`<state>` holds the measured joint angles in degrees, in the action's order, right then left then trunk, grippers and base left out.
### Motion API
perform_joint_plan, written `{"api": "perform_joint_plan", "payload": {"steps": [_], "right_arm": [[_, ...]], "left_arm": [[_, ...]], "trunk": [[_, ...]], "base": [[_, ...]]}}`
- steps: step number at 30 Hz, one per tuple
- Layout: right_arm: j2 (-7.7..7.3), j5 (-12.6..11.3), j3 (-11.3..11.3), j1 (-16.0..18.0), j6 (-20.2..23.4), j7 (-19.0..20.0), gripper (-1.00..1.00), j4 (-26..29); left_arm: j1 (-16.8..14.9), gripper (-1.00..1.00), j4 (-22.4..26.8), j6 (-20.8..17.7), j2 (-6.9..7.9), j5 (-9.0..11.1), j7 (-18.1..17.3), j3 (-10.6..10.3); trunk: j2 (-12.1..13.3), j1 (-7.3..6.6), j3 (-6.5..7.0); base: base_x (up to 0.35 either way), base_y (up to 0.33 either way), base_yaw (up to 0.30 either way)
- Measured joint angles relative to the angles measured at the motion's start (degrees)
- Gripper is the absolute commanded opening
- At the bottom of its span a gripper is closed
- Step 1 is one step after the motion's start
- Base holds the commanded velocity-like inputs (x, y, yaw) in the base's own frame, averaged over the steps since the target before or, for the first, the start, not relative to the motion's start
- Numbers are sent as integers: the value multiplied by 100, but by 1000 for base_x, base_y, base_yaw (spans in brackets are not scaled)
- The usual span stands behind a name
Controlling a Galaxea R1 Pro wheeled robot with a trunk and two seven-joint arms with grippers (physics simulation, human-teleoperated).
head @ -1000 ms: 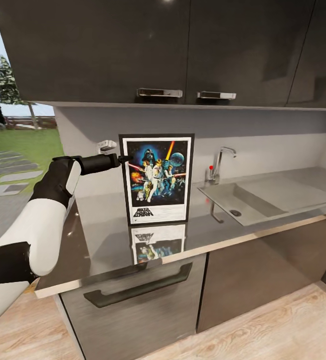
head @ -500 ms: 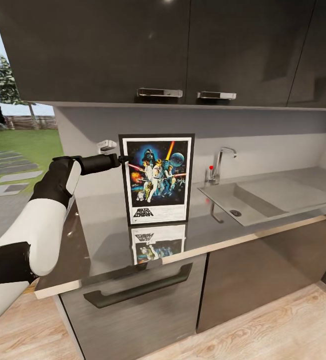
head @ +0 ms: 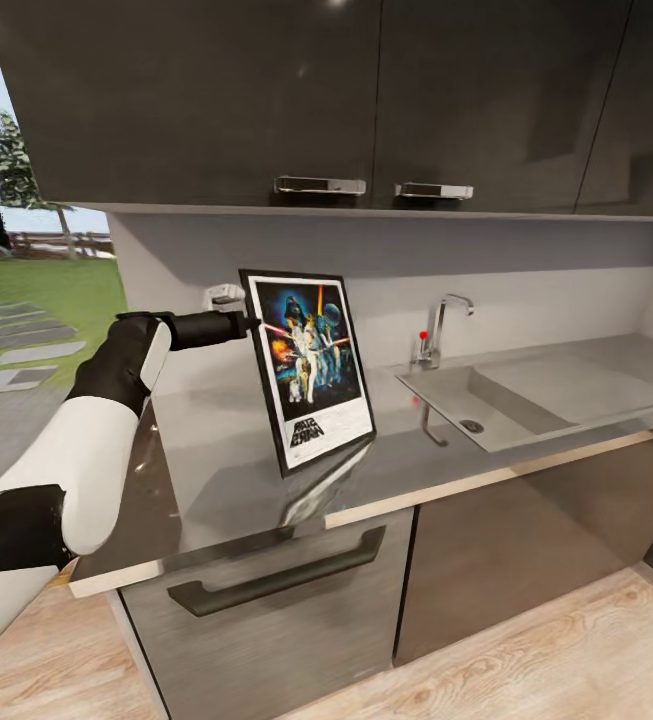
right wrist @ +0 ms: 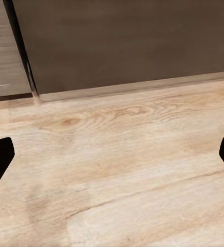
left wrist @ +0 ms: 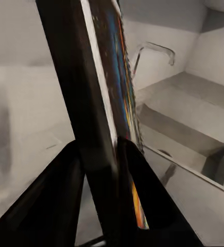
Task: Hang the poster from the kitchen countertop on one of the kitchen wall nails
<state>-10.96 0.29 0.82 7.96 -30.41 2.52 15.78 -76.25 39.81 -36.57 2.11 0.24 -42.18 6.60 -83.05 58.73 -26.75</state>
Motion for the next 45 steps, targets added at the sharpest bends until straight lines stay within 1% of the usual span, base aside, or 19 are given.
{"api": "perform_joint_plan", "payload": {"steps": [5,18,19,20,23,45], "right_arm": [[0,1,0,0,0,0,100,0],[0,-2,0,0,0,0,100,1],[0,0,0,0,0,0,100,1],[0,0,0,0,0,0,100,0],[0,1,0,0,0,0,100,4],[0,-4,0,0,-9,0,100,9]], "left_arm": [[0,-100,29,0,-34,-6,-1,-103],[0,-100,116,-2,-42,7,-1,-185],[-1,-100,593,-15,-27,10,-482,-116],[0,-100,679,-18,-25,1,-497,-117],[0,-100,705,-15,-24,-9,-510,-113],[1,-100,798,-24,-14,-3,-552,-101]], "trunk": [[0,0,0],[0,0,0],[0,0,1],[0,0,0],[0,1,0],[1,3,0]], "base": [[0,0,0],[0,0,0],[0,0,0],[0,0,0],[-60,0,0],[-267,0,0]]}}
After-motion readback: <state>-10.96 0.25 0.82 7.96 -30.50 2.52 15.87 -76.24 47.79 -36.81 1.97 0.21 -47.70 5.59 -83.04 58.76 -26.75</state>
